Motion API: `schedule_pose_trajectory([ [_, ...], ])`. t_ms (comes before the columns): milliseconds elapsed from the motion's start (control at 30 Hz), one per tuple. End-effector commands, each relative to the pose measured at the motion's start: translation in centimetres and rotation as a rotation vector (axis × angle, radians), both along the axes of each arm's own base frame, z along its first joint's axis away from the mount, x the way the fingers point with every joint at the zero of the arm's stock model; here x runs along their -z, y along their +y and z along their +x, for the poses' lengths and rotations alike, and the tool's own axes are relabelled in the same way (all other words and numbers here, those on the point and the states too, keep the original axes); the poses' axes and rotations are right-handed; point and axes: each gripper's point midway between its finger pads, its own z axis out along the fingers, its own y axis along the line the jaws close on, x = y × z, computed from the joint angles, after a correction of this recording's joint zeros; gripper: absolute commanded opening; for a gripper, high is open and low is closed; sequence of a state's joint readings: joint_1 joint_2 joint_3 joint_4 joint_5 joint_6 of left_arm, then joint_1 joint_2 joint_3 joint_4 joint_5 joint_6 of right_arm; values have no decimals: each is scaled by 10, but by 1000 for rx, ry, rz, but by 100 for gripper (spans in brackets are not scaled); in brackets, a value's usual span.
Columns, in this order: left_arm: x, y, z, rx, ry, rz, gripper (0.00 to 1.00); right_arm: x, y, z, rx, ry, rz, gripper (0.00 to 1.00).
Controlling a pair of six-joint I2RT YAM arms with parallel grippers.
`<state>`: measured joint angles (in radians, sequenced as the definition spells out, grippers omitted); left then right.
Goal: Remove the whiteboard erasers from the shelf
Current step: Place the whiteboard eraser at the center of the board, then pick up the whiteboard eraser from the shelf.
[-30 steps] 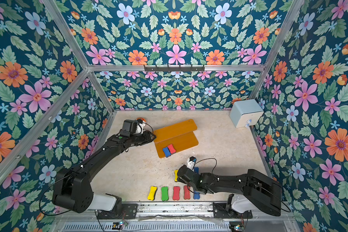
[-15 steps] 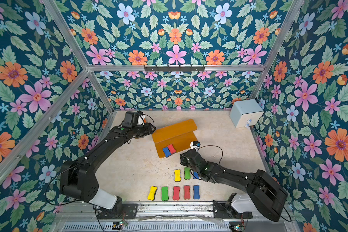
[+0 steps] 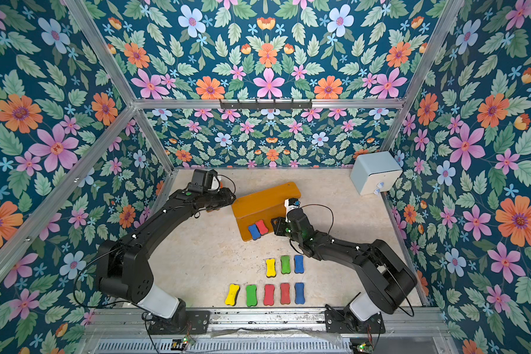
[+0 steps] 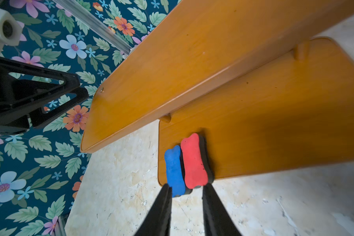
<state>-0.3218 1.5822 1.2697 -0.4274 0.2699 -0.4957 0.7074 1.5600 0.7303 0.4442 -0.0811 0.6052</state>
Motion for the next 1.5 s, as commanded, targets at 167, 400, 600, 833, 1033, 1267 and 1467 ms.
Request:
schedule_pose_trajectory([
  [167,13,-4,-11,37,46,-17,51,-4,10,3,-5,-49,136,27],
  [400,17,-12,-14,69,65,-48,49,6,3,-5,65,-8,252,24],
  [600,21,-12,-17,77,66,-48,48,30,11,-4,59,51,260,24],
  [833,21,-13,-18,86,60,-51,48,44,21,2,47,81,260,27],
  [1033,22,-12,-20,89,61,-50,48,52,25,6,48,99,245,30],
  [1267,22,-13,-20,93,59,-53,48,60,32,11,40,119,231,32],
  [1467,23,-16,-21,108,65,-67,48,67,35,14,38,133,204,36],
])
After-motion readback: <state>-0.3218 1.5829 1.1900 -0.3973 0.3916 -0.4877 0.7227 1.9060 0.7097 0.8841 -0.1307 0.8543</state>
